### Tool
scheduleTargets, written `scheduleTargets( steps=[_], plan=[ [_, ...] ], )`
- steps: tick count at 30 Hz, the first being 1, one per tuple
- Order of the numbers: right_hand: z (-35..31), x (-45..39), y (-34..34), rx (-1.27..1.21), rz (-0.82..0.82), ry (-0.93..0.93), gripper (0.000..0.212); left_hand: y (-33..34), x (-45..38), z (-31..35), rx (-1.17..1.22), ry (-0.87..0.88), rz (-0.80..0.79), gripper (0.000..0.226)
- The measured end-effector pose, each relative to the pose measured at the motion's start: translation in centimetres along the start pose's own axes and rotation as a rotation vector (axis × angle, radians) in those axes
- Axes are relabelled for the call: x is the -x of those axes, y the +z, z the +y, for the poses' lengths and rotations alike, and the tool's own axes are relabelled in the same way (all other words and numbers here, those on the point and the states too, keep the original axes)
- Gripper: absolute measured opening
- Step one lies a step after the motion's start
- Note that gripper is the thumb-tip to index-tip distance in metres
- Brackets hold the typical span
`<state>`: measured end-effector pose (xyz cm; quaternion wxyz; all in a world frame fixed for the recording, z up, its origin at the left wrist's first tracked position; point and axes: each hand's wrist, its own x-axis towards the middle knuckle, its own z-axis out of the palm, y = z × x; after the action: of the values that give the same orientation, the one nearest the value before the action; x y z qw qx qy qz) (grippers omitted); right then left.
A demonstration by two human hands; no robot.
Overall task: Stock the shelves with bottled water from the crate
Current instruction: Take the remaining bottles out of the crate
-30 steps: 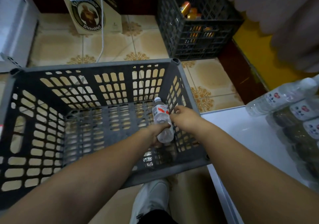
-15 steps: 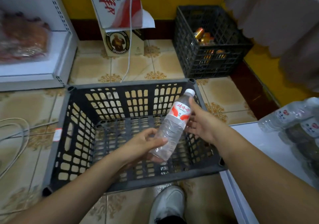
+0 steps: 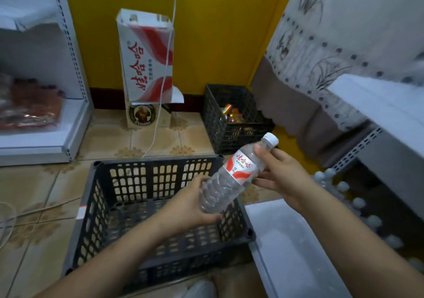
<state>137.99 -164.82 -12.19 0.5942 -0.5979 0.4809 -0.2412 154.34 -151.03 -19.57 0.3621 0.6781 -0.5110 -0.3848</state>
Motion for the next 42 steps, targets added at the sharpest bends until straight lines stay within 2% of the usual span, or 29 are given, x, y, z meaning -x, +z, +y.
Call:
scheduleTargets(
  steps=[3, 7, 13, 19, 23, 27, 32, 37, 40, 42],
  plan=[
    [-3.9, 3.3, -1.6, -0.01, 0.06, -0.089, 0.047, -0.3, 0.8, 3.0, -0.042, 0.098, 0.139, 0.066],
    [-9.6, 7.2, -4.0, -0.024, 0.141, -0.249, 0.041, -0.4, 1.2, 8.1, 0.025, 0.273, 0.271, 0.063],
    [-17.4, 12.4, -9.8, 0.103, 0.278, -0.425, 0.046, 0.6, -0.3, 18.2, 0.146, 0.482, 0.307, 0.06],
    [-21.1, 14.0, -16.0, 0.208, 0.382, -0.481, 0.071, 3.1, -3.5, 26.9, 0.17, 0.65, 0.295, 0.059],
    [-23.0, 13.5, -20.2, 0.263, 0.523, -0.574, 0.07, 5.8, -7.5, 32.4, 0.16, 0.688, 0.25, 0.06],
    [-24.4, 10.6, -24.8, 0.436, 0.71, -0.592, 0.078, 9.2, -14.0, 37.2, -0.005, 0.714, 0.228, 0.056],
    [-26.0, 4.4, -29.2, 0.616, 0.771, -0.587, 0.077, 12.5, -23.3, 41.6, -0.137, 0.659, 0.181, 0.061],
    [-23.9, -2.1, -32.1, 0.593, 0.903, -0.56, 0.074, 14.6, -28.8, 42.3, -0.211, 0.621, 0.125, 0.033],
    [-22.3, -3.5, -32.5, 0.639, 1.053, -0.597, 0.078, 15.5, -29.4, 41.1, -0.14, 0.609, 0.158, 0.051],
    [-21.3, -4.0, -32.5, 0.668, 1.084, -0.636, 0.081, 15.8, -29.5, 40.8, -0.108, 0.584, 0.164, 0.06]
  ],
)
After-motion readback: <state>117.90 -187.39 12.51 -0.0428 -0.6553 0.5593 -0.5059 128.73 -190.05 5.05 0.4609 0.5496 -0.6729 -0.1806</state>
